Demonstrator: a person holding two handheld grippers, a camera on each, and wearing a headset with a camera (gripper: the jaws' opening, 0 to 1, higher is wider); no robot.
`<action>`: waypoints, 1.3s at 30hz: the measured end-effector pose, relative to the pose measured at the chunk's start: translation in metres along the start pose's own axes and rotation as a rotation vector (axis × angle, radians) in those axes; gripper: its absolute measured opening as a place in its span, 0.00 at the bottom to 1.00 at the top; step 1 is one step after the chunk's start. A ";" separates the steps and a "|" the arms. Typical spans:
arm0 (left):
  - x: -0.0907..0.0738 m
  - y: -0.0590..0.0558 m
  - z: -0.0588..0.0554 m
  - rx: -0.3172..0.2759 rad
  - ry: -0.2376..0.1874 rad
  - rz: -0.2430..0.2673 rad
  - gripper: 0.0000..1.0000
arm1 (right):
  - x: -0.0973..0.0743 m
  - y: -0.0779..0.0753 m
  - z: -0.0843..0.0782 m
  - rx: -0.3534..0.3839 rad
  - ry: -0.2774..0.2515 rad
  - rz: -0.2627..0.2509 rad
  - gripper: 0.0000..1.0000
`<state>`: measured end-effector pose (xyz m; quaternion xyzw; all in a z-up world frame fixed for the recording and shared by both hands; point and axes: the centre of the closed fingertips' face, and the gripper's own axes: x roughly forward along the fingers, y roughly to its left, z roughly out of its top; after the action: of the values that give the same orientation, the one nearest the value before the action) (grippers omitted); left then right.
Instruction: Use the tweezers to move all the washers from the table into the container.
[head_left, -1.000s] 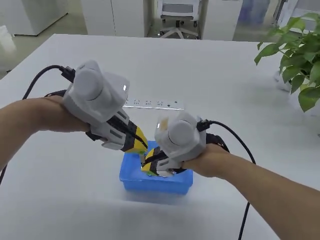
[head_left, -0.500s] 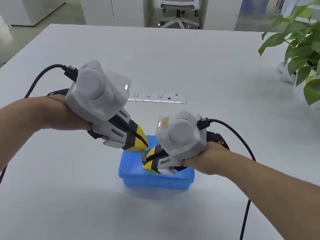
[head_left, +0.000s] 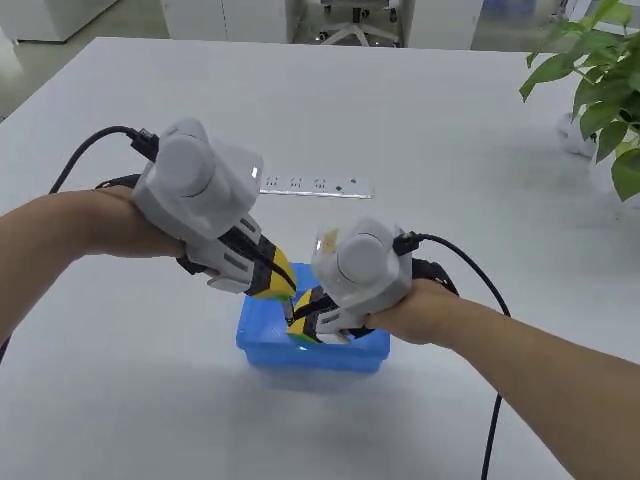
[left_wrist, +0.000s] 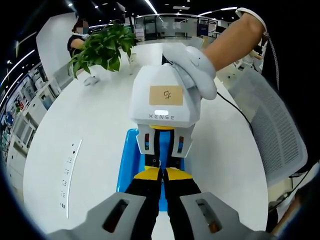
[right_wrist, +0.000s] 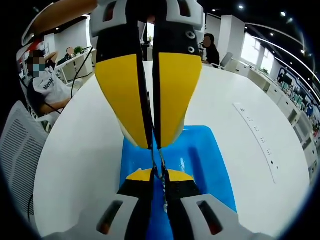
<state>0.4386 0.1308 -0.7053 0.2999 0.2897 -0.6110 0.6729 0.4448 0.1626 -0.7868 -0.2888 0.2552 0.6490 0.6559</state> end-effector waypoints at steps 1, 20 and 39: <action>0.000 0.000 0.000 0.000 0.000 0.001 0.06 | 0.000 0.000 0.000 -0.003 0.000 -0.003 0.10; -0.005 -0.002 0.006 0.008 -0.004 0.008 0.05 | -0.007 -0.001 0.002 -0.005 -0.013 -0.017 0.11; -0.026 -0.014 0.026 0.016 -0.024 0.031 0.05 | -0.036 0.009 0.016 -0.021 -0.085 -0.059 0.07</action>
<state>0.4232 0.1268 -0.6697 0.3025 0.2720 -0.6065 0.6832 0.4339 0.1480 -0.7503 -0.2752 0.2118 0.6438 0.6819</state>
